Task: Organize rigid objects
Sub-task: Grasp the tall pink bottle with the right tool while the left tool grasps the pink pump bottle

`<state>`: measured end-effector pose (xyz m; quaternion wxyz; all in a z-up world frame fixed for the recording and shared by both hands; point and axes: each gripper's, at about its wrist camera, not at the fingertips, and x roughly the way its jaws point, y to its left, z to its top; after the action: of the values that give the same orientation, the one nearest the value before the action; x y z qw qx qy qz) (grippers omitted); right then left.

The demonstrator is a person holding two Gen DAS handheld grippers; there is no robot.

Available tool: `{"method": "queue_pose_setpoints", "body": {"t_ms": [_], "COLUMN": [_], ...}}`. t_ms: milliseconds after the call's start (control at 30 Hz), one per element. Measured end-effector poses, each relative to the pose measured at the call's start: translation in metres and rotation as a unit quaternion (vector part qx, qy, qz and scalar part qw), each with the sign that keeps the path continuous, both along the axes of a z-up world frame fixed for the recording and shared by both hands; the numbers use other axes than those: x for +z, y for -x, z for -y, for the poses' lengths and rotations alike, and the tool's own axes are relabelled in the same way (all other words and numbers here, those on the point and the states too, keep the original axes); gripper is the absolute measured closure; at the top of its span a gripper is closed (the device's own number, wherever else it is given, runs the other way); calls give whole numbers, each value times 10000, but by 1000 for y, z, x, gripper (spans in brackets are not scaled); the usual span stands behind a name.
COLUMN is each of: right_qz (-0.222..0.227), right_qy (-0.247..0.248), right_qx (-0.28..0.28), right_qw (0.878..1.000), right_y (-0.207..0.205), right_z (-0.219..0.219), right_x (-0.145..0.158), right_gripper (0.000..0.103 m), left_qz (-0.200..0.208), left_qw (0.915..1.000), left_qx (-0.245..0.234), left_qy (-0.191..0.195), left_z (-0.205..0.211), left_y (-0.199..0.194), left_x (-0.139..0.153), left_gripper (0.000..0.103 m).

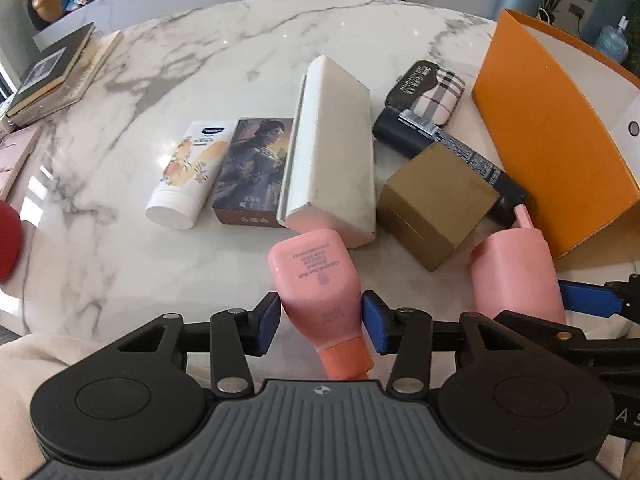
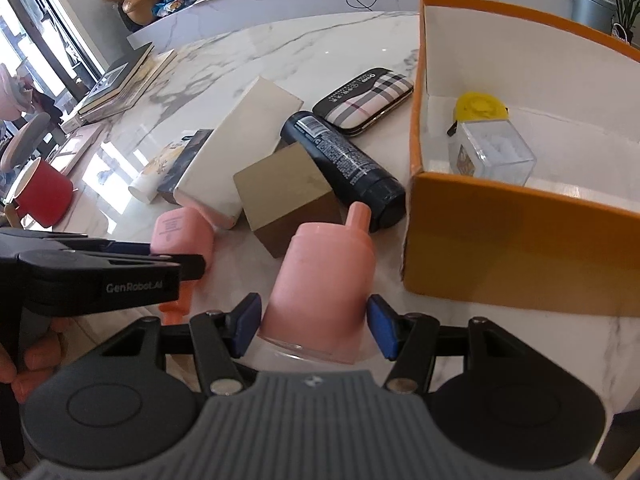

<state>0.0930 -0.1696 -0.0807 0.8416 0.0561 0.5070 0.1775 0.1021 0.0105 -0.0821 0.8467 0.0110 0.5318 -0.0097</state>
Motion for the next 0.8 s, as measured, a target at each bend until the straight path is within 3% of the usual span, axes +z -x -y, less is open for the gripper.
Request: {"method": "queue_pose_setpoints", "body": {"t_ms": [133,367,733,800], "right_qz": [17,13,-75,-80], "right_qy": [15,42,273,309], "right_qx": [-18,-74,38,62], "right_qw": [10000,10000,9996,9995], "right_y": [-3,-13,-25,-25], "right_z": [-1,-8,-21,-22], "right_x": [-1,-4,-21,-23], "right_gripper": [42,38,39,46], "left_qz": [-53,-117,-148,-124], "left_qw": [9994,9994,9996,9996], "left_qx": [175,280,232,233], "left_qy": [287,164,94,126], "left_z": [-7,-5,-2,-3], "left_y": [-5,-12,-18,-18], "left_x": [2,-6,-15,-15], "left_gripper": [37,36,49,49]}}
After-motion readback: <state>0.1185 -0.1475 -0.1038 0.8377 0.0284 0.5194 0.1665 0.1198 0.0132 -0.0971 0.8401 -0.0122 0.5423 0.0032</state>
